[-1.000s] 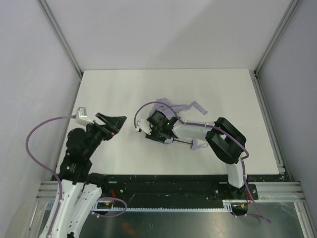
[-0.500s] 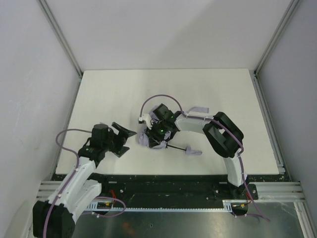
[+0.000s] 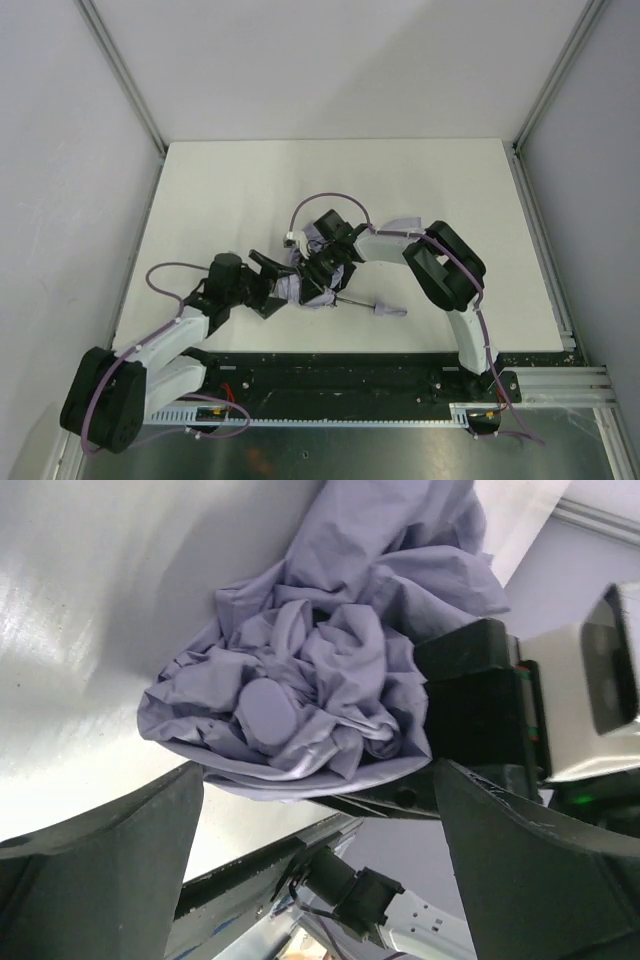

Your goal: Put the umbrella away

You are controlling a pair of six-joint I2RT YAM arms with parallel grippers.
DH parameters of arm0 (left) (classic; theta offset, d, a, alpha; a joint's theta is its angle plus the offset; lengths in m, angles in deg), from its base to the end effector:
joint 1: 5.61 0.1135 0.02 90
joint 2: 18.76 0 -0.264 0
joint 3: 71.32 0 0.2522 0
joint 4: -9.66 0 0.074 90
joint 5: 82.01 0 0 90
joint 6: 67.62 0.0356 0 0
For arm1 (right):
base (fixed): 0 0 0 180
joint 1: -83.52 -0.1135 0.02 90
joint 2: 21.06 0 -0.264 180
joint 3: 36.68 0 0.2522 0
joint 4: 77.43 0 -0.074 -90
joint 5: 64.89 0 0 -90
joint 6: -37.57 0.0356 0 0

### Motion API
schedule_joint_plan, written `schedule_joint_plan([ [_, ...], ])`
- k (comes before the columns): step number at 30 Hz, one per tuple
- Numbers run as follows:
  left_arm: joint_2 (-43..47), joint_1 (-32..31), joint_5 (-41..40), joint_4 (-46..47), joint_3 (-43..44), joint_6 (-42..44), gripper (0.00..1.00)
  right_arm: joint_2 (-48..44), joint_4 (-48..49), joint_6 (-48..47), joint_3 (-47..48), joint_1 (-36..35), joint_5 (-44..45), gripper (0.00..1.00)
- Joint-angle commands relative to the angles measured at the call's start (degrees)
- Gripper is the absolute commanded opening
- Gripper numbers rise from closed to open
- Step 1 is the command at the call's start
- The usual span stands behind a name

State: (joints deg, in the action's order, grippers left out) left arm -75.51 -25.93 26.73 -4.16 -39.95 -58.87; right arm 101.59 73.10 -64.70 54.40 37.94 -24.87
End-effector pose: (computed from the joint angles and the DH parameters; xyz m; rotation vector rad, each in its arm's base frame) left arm 0.1710 -0.0755 0.1581 -1.1231 2.3042 -1.2067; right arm 0.2774 0.3221 0.1190 -1.5281 2.1197 1.3505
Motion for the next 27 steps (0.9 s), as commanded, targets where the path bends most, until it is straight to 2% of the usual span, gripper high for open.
schedule_joint_plan([
  [1, -2.6, -2.3, -2.3, 9.2, -1.6, -4.2, 0.99, 8.9, -9.5, -1.2, -6.2, -0.8, 7.5, 0.0],
  [6, -4.7, -2.9, -6.3, 9.7, -2.2, -6.3, 0.99, 7.2, -9.1, -1.1, -6.2, -0.7, 8.0, 0.0],
  [10, -9.7, -3.5, -8.3, 10.0, -1.1, -6.8, 0.99, 6.1, -7.9, -0.6, -6.3, -0.8, 7.3, 0.0],
  [14, -13.9, -3.5, -11.3, 11.5, -2.0, -6.0, 0.93, 5.2, -7.1, -0.8, -6.4, -1.6, 7.5, 0.0],
  [22, -17.5, -4.7, -23.3, 11.7, -5.9, -1.5, 0.5, 2.1, -3.6, -2.5, -7.4, -4.3, 5.6, 0.0],
  [27, -20.4, -4.7, -25.3, 13.5, -6.1, 4.2, 0.15, 2.1, -1.8, -3.3, -7.8, -5.4, 4.7, 0.0],
])
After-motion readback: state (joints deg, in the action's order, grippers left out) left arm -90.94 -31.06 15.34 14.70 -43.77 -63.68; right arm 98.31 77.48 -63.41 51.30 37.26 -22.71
